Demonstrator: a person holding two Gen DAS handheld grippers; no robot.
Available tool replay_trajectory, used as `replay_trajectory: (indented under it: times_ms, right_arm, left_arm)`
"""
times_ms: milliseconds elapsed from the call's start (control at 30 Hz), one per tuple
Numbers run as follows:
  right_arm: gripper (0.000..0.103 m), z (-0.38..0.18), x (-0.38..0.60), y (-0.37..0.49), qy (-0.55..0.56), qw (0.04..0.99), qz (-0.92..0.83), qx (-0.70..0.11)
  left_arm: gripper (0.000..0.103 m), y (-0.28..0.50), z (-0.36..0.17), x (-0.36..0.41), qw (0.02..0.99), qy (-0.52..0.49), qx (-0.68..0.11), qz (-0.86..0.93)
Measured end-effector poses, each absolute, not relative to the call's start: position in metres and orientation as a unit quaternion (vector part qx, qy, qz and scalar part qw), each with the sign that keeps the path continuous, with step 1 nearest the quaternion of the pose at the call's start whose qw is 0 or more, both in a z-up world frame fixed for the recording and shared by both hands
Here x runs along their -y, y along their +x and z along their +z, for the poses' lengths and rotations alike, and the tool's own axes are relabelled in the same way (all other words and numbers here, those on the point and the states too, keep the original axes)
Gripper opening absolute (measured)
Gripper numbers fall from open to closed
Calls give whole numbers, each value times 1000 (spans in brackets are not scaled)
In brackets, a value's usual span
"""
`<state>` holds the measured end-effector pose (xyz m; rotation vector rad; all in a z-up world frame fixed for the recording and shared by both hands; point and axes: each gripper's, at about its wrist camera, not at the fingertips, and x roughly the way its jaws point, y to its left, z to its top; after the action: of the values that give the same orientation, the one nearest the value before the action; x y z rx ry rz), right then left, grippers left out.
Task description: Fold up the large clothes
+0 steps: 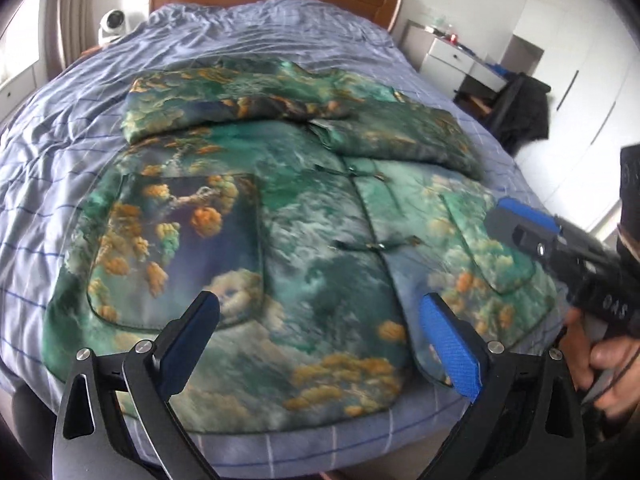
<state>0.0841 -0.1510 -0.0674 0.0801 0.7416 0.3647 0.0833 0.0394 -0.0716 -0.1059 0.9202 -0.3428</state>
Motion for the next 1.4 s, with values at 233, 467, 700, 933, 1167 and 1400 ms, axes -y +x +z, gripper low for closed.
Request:
replay_trajectory:
  times_ms: [233,467,700,933,1167,1400]
  right_arm:
    - [62,-72,153,50,45,916,175,-359]
    - [62,-74,154,32,56,915,179,-358]
    - [62,-74,150,24,56,914,187,-357]
    - [62,-72,150,18,55,915,188,-354]
    - [62,-72,145,15,48,913,192,-356]
    - [62,-72,143,14,47,912,195,-358]
  left_arm:
    - [100,62,-59,-30,892,-30,-420,-167]
    - [100,52,-62,-27,890,-30,-423,-168]
    - [100,46,-60,-23,890,-23,-422,-168]
    - [100,43,-58,-21,893,-18,-418,-166]
    - [100,39,-57,-19,895,-12,-414,-165]
    - [100,40,-58,-21,894,-18,-418,-162]
